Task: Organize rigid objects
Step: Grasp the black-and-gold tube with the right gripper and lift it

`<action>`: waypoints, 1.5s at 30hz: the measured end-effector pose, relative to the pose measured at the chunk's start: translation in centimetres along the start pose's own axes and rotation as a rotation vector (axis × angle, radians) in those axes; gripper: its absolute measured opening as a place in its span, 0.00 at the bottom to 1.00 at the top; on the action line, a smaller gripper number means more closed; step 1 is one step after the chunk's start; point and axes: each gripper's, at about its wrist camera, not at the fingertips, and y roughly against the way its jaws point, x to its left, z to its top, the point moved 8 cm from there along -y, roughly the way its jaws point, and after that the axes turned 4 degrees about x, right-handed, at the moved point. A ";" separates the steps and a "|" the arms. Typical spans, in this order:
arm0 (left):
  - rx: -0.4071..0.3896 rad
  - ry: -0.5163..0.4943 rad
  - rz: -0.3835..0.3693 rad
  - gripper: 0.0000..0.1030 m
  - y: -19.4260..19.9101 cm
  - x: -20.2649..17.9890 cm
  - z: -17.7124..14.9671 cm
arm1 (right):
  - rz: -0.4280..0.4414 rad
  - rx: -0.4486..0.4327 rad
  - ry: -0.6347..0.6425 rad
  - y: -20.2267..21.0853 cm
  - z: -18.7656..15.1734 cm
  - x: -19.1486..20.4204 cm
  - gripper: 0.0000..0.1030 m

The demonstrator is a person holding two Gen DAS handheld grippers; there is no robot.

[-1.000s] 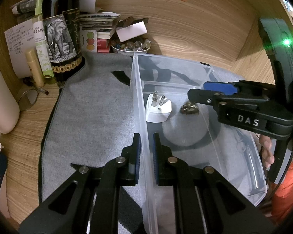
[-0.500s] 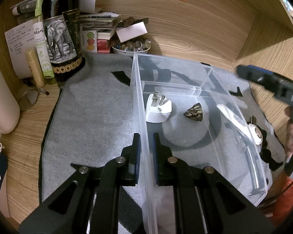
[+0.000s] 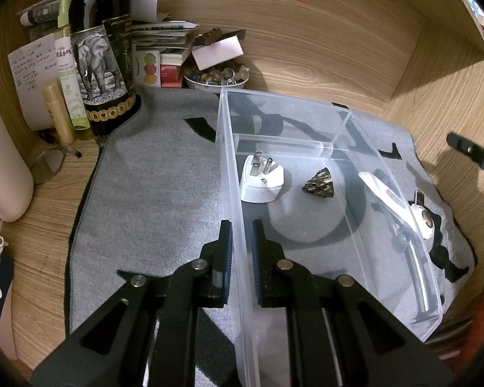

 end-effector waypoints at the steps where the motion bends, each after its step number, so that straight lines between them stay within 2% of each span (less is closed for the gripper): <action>1: 0.000 0.001 0.000 0.11 0.0 0.0 0.0 | -0.007 0.012 -0.014 -0.3 -0.4 -0.7 0.62; 9: 0.000 0.000 0.000 0.11 0.0 0.1 0.0 | -0.092 0.161 -0.122 -4.7 -4.9 -5.1 0.62; 12: 0.001 0.001 -0.002 0.11 0.0 0.1 0.0 | -0.062 0.216 -0.168 -6.4 -6.3 -5.7 0.62; 18: 0.001 0.000 -0.002 0.11 0.0 0.1 -0.1 | -0.006 0.269 -0.188 -8.2 -8.2 -5.1 0.61; 20: 0.001 0.000 -0.002 0.11 0.0 0.1 -0.1 | 0.002 0.259 -0.188 -8.1 -8.5 -5.0 0.61; 23: 0.000 0.000 -0.002 0.11 0.0 0.1 -0.1 | 0.000 0.253 -0.186 -7.6 -9.0 -5.2 0.54; 25: 0.001 0.001 -0.003 0.11 0.0 0.1 0.0 | -0.007 0.250 -0.182 -7.4 -9.2 -5.4 0.49; 27: 0.001 -0.001 -0.004 0.11 0.0 0.1 -0.1 | -0.032 0.256 -0.162 -7.5 -9.4 -5.5 0.35; 32: 0.000 -0.005 -0.002 0.11 0.0 0.1 -0.1 | -0.072 0.256 -0.146 -7.3 -9.4 -6.2 0.21; 40: 0.002 -0.002 -0.003 0.11 0.0 0.1 -0.1 | -0.074 0.192 -0.161 -5.9 -7.7 -6.0 0.19; 41: 0.002 -0.003 -0.003 0.11 0.0 0.1 -0.1 | -0.068 0.179 -0.162 -5.6 -7.3 -5.8 0.17; 42: 0.002 -0.003 -0.002 0.11 0.1 0.1 -0.1 | -0.062 0.168 -0.161 -5.3 -7.0 -5.6 0.10; 45: 0.002 -0.003 -0.001 0.11 0.1 0.1 0.0 | -0.041 0.125 -0.150 -4.2 -5.4 -4.8 0.10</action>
